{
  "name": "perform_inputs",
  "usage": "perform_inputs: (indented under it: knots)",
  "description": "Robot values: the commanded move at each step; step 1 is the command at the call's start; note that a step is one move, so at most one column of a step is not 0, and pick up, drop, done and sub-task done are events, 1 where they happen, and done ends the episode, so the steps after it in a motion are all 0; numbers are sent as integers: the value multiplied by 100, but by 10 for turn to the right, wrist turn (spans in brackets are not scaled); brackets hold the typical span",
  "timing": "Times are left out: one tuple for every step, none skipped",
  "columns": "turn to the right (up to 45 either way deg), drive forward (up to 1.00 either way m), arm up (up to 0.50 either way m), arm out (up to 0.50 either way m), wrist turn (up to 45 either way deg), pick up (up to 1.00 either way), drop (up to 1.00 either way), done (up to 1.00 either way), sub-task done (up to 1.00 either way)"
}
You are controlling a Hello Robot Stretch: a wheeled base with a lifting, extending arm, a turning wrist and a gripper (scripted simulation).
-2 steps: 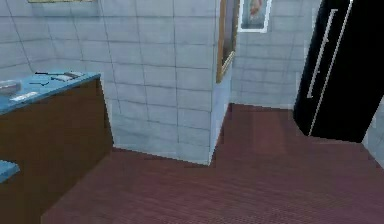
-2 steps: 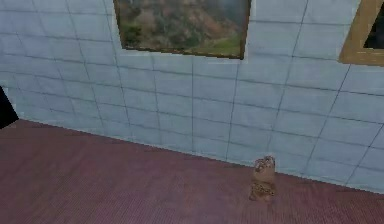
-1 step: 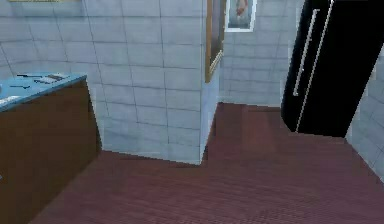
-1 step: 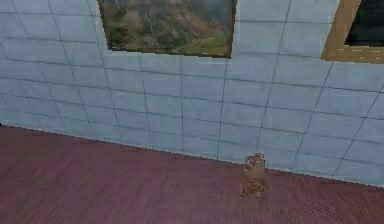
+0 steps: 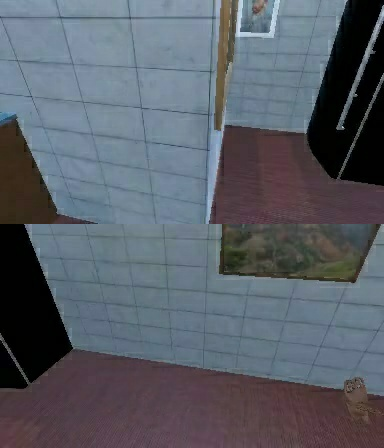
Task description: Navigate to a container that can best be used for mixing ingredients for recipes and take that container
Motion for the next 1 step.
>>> perform_inputs:
  knots:
    - [-450,0,0,0,0,0,0,0,0]
